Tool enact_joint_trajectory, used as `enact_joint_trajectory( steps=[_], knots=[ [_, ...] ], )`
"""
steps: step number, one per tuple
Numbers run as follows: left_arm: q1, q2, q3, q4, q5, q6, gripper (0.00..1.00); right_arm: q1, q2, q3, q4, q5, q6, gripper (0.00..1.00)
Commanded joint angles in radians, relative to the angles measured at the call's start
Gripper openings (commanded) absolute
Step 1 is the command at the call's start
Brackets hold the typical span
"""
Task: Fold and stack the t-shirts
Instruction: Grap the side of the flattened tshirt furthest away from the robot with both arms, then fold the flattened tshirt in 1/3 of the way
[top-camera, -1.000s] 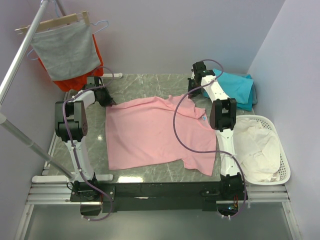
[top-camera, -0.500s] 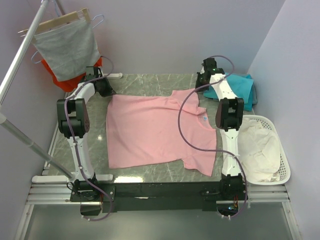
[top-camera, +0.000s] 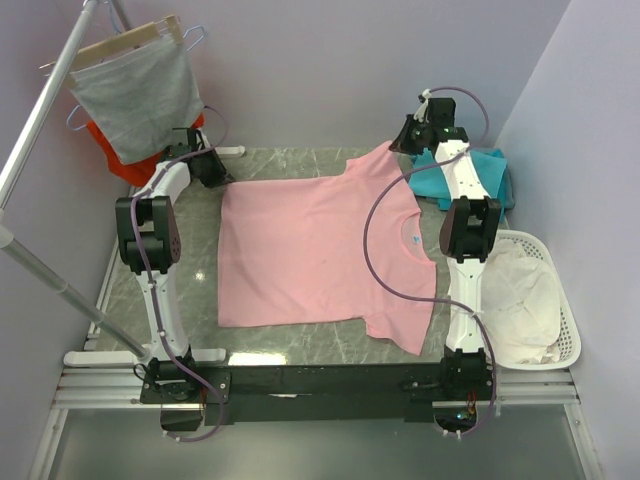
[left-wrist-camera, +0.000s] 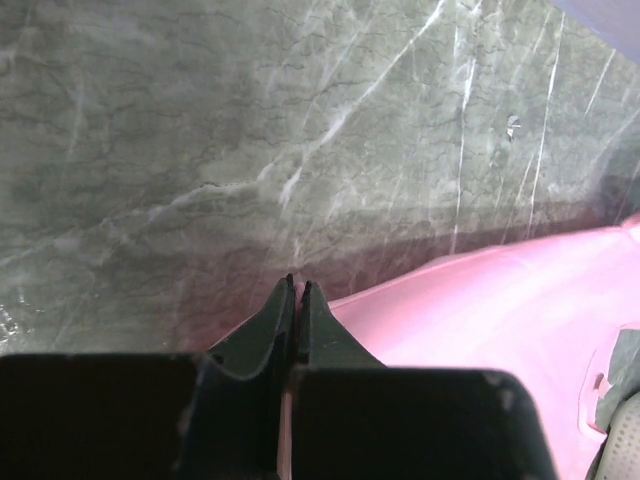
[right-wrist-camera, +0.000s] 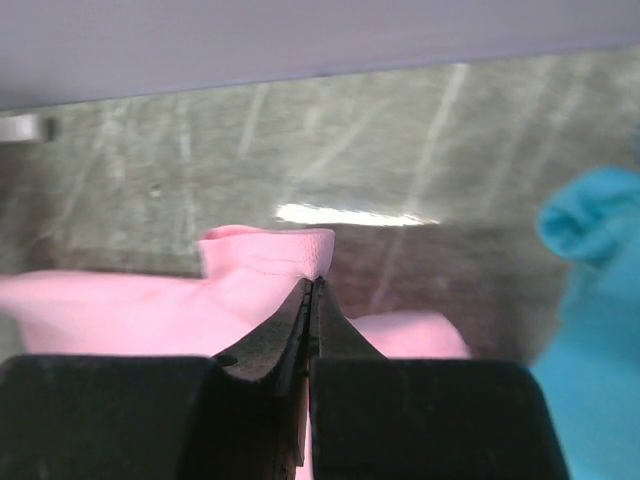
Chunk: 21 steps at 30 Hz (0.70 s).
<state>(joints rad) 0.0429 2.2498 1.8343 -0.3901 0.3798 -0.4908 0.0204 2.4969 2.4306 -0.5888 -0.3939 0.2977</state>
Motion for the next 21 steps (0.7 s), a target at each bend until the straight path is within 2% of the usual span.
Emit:
enact_joint_trajectory(
  steps=[1, 7, 14, 21],
  knots=[
    [-0.015, -0.002, -0.007, 0.028, 0.041, 0.006, 0.01, -0.002, -0.089, 0.005, 0.101, -0.167, 0.006, 0.0],
    [-0.028, -0.018, -0.038, 0.028, 0.022, 0.011, 0.01, 0.0, -0.139, -0.083, 0.05, -0.155, -0.026, 0.0],
    [-0.028, -0.11, -0.167, 0.06, -0.024, 0.001, 0.01, 0.0, -0.337, -0.359, 0.059, -0.059, -0.065, 0.0],
    [-0.029, -0.171, -0.254, 0.076, -0.047, 0.0, 0.01, 0.0, -0.478, -0.565, 0.067, -0.039, -0.049, 0.0]
  ],
)
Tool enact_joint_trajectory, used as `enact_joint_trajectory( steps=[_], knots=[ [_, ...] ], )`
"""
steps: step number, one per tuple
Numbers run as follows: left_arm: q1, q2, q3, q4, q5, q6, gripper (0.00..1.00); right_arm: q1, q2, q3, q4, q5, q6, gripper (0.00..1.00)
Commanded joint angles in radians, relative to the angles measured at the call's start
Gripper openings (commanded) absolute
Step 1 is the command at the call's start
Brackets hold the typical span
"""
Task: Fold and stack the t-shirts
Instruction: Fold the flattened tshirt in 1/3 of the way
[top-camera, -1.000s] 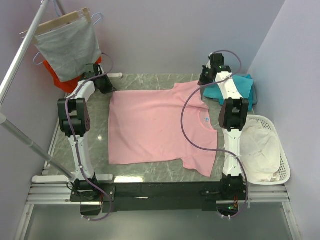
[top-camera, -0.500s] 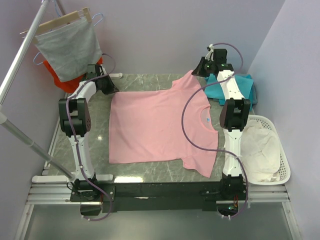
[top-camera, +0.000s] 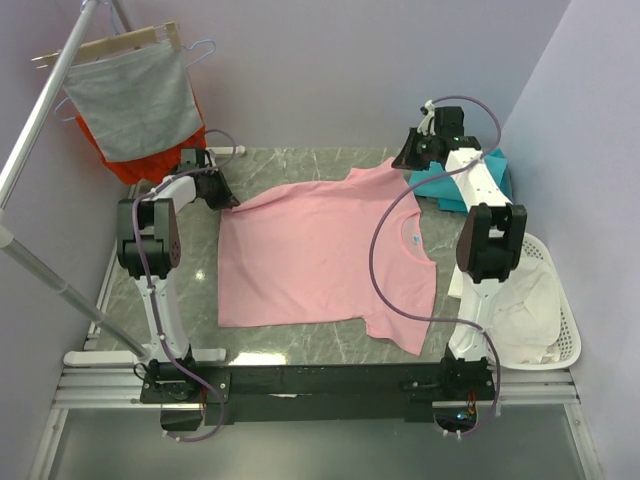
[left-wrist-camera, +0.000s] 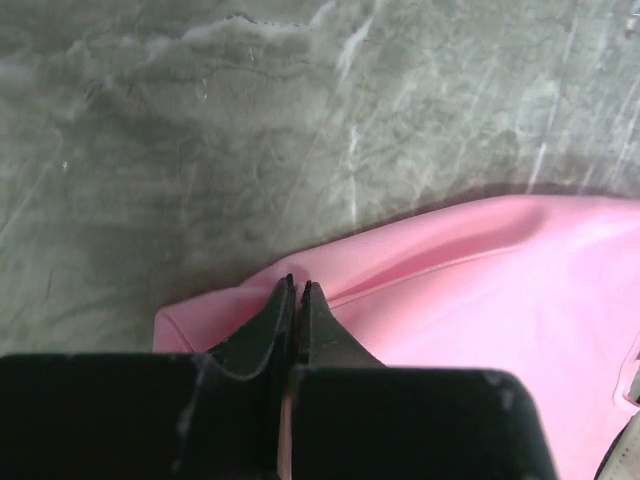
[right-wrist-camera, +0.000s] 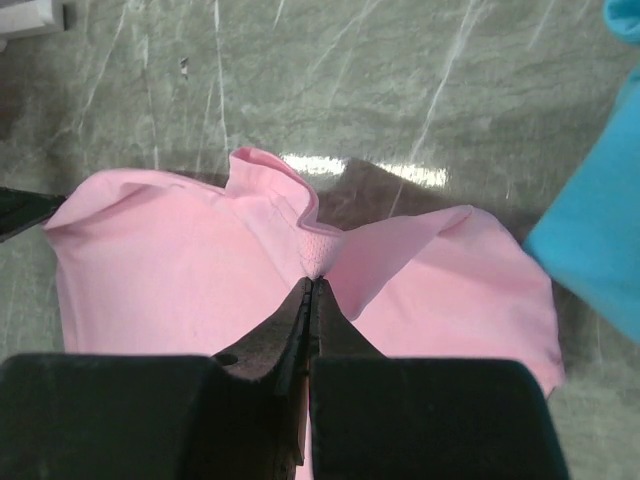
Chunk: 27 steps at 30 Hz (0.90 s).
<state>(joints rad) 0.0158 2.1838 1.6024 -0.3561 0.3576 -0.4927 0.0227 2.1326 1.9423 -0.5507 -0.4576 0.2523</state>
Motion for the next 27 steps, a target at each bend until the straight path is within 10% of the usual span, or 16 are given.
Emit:
enact_joint_trajectory(
  steps=[1, 27],
  knots=[
    [-0.002, -0.113, -0.031, 0.043, -0.029, 0.003, 0.01, -0.001, -0.138, -0.1, 0.025, 0.023, -0.001, 0.0],
    [-0.004, -0.326, -0.381, 0.068, -0.074, -0.007, 0.01, 0.049, -0.53, -0.779, 0.081, 0.215, 0.062, 0.0]
  ],
)
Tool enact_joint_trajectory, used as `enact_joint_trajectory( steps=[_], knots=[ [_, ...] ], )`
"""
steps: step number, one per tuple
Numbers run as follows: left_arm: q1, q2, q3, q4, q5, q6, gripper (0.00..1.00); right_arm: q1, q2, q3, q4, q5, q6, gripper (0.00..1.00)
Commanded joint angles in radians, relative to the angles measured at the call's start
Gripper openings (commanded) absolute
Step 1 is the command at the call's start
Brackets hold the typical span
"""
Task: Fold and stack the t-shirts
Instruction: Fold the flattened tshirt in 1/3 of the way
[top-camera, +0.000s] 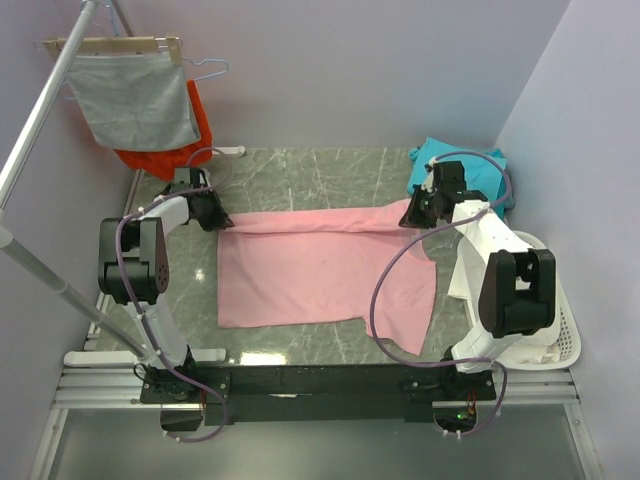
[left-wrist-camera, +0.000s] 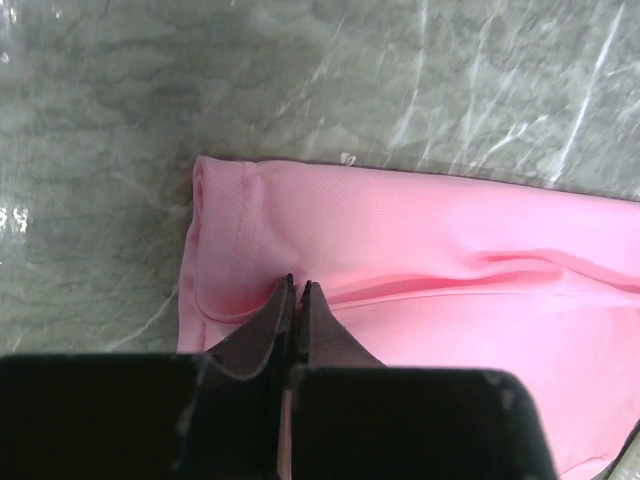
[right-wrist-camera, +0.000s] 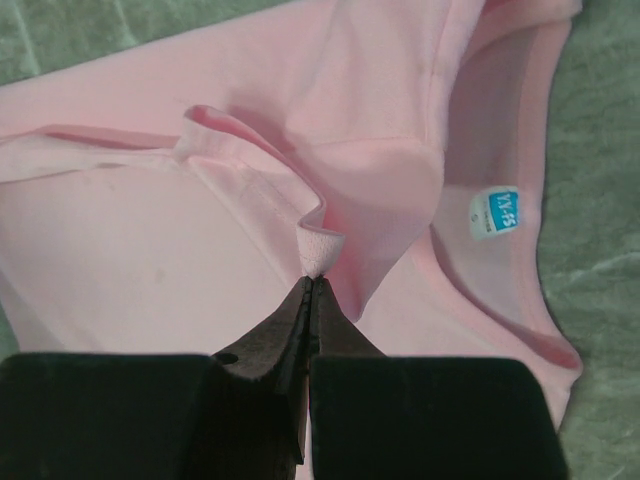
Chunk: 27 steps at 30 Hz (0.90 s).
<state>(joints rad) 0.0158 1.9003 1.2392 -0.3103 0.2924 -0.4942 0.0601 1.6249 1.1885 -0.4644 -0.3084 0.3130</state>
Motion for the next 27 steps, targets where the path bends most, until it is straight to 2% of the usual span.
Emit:
enact_joint_trajectory(
  steps=[1, 2, 3, 4, 5, 6, 7, 8, 10, 14, 21, 27],
  knots=[
    [-0.005, -0.043, -0.023, 0.02, -0.013, -0.009, 0.01, 0.017, -0.013, -0.03, -0.014, 0.101, 0.011, 0.0],
    [-0.007, -0.041, -0.027, 0.013, -0.021, -0.009, 0.01, 0.021, -0.007, -0.029, -0.04, 0.124, 0.018, 0.04],
    [-0.008, -0.04, -0.027, 0.007, -0.022, -0.009, 0.07, 0.027, -0.002, -0.029, -0.052, 0.147, 0.023, 0.14],
    [-0.008, -0.04, -0.027, -0.004, -0.044, -0.009, 0.4, 0.032, -0.008, -0.038, -0.056, 0.199, 0.034, 0.18],
    [-0.008, -0.041, -0.027, -0.022, -0.061, -0.015, 0.53, 0.035, -0.013, -0.043, -0.054, 0.222, 0.04, 0.27],
    [-0.008, -0.049, -0.035, -0.027, -0.073, -0.012, 0.6, 0.038, -0.023, -0.044, -0.053, 0.247, 0.046, 0.36],
    [-0.008, -0.07, -0.043, -0.024, -0.087, -0.01, 0.99, 0.037, -0.045, -0.044, -0.039, 0.256, 0.052, 0.38],
    [-0.008, -0.085, -0.056, -0.024, -0.096, -0.012, 0.99, 0.037, -0.056, -0.04, -0.033, 0.268, 0.054, 0.45],
    [-0.008, -0.137, -0.076, -0.009, -0.092, -0.02, 0.99, 0.038, -0.074, -0.024, 0.004, 0.246, 0.058, 0.52],
    [-0.034, -0.184, -0.044, 0.019, -0.072, -0.026, 0.99, 0.049, -0.008, 0.049, 0.036, 0.165, 0.046, 0.52],
    [-0.097, -0.107, 0.103, -0.004, -0.03, -0.021, 1.0, 0.099, 0.235, 0.262, 0.043, 0.025, 0.031, 0.5],
    [-0.154, -0.021, 0.149, 0.005, -0.001, -0.035, 0.99, 0.175, 0.395, 0.423, -0.006, 0.031, 0.026, 0.49]
  ],
)
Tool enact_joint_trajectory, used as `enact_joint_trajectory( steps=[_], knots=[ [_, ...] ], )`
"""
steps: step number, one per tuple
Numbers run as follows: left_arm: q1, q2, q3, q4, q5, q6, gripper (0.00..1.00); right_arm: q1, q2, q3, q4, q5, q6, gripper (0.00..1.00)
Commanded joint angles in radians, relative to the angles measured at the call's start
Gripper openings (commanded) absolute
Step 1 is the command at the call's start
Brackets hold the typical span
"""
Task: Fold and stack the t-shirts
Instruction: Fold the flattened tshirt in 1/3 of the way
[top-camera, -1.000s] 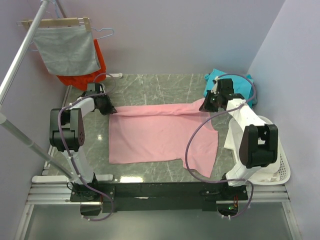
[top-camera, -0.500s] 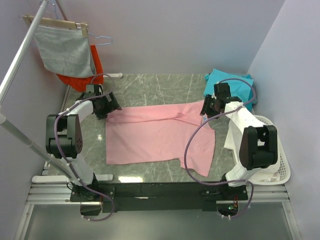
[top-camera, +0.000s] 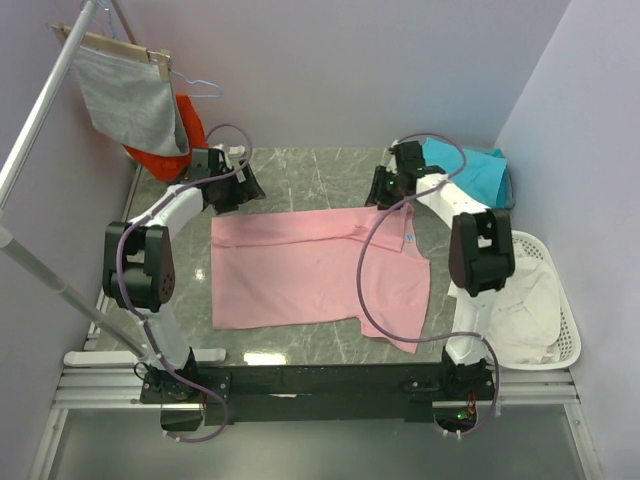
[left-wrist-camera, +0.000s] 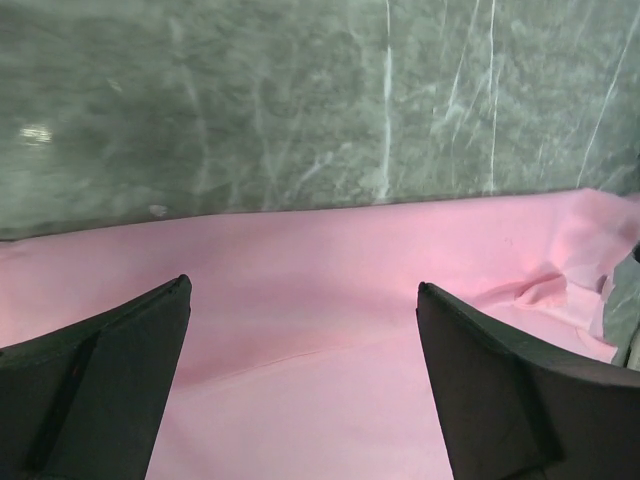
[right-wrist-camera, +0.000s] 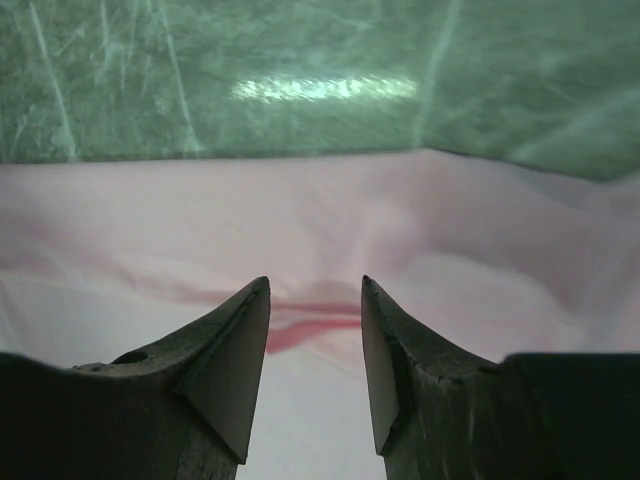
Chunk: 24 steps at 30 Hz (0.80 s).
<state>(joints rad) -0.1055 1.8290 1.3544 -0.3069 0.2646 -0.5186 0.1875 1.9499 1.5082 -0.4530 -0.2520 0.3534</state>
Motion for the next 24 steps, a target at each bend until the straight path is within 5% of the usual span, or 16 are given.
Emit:
enact_joint_trajectory(
  steps=[1, 14, 24],
  knots=[
    [-0.036, 0.056, 0.034, 0.0, 0.027, -0.011, 0.99, 0.053, 0.081, 0.115, -0.018, -0.029, -0.013, 0.48],
    [-0.065, 0.099, -0.009, 0.009, 0.051, -0.004, 0.99, 0.122, 0.142, 0.109, -0.09, -0.024, -0.062, 0.47],
    [-0.082, 0.118, -0.02, 0.006, 0.071, 0.006, 0.99, 0.158, 0.038, -0.098, -0.102, -0.023, -0.096, 0.44]
  ],
)
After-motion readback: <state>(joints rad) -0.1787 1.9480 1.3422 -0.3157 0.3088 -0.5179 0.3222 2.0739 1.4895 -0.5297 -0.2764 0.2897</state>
